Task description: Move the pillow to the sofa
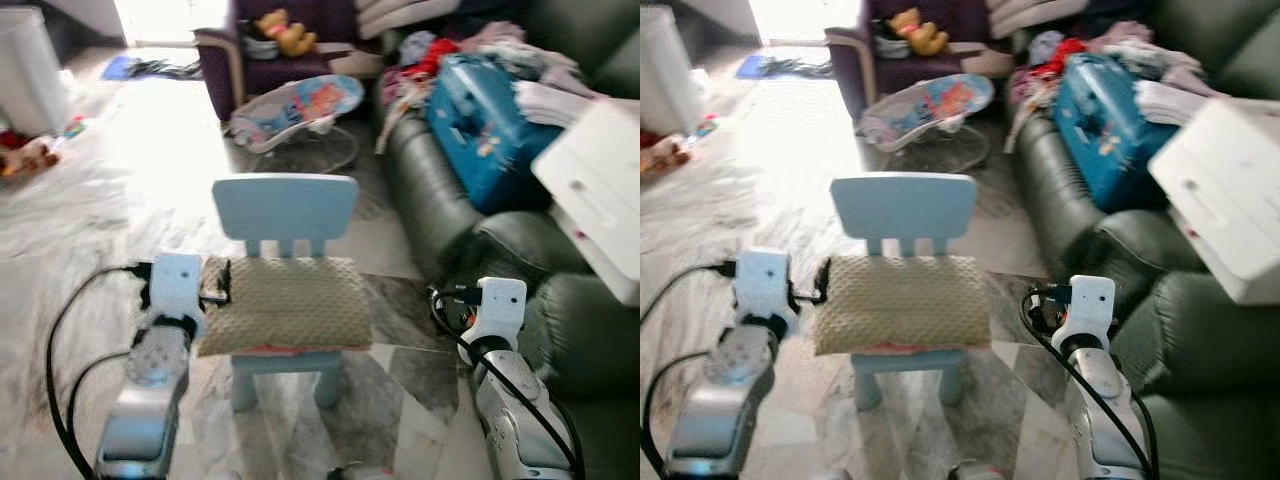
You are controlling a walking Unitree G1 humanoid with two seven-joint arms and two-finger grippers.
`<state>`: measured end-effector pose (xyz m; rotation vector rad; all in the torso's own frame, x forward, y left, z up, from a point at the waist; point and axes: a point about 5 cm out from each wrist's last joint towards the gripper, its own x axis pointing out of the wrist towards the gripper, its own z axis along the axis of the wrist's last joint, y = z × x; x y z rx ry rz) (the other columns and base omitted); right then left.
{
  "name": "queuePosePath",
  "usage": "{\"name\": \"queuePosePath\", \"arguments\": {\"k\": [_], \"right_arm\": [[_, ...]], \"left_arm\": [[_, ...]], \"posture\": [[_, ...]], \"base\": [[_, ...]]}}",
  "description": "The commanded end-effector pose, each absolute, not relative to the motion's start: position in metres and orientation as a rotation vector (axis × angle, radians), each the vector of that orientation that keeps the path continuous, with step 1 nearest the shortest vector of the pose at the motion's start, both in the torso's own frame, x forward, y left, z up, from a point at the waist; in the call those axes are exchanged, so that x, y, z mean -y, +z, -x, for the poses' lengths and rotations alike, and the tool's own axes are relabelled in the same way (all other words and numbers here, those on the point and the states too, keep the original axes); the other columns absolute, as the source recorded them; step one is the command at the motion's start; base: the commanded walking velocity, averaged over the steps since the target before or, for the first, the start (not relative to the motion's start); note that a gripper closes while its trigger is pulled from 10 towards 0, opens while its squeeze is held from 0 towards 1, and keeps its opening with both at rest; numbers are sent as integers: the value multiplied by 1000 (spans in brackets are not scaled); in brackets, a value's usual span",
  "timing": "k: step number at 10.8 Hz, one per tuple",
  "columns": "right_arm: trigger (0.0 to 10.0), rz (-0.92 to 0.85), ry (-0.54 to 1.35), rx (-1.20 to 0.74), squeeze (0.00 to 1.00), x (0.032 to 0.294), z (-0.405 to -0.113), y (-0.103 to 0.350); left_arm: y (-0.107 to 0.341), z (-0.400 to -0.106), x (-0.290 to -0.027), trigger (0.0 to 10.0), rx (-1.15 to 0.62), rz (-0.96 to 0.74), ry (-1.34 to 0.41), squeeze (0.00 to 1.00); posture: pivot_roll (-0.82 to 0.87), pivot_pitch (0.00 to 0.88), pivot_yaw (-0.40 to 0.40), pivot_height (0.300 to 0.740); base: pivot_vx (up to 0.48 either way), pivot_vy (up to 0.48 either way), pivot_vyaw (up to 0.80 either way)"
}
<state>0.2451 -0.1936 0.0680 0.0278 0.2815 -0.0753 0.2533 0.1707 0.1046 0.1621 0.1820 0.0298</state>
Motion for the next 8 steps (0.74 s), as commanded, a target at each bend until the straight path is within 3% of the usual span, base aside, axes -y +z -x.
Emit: {"name": "queuePosePath", "arguments": {"k": [1,8], "right_arm": [[10000,-14,-67,-261,0,194,-245,72],[10000,-10,-54,-269,0,195,-243,72]], "left_arm": [[105,-255,-173,10000,-185,-182,41,0],[104,-253,-174,10000,-184,-156,31,0]], "posture": [[-1,0,-42,740],[-3,0,-48,740]], "base": [[0,0,0],[38,0,0]]}}
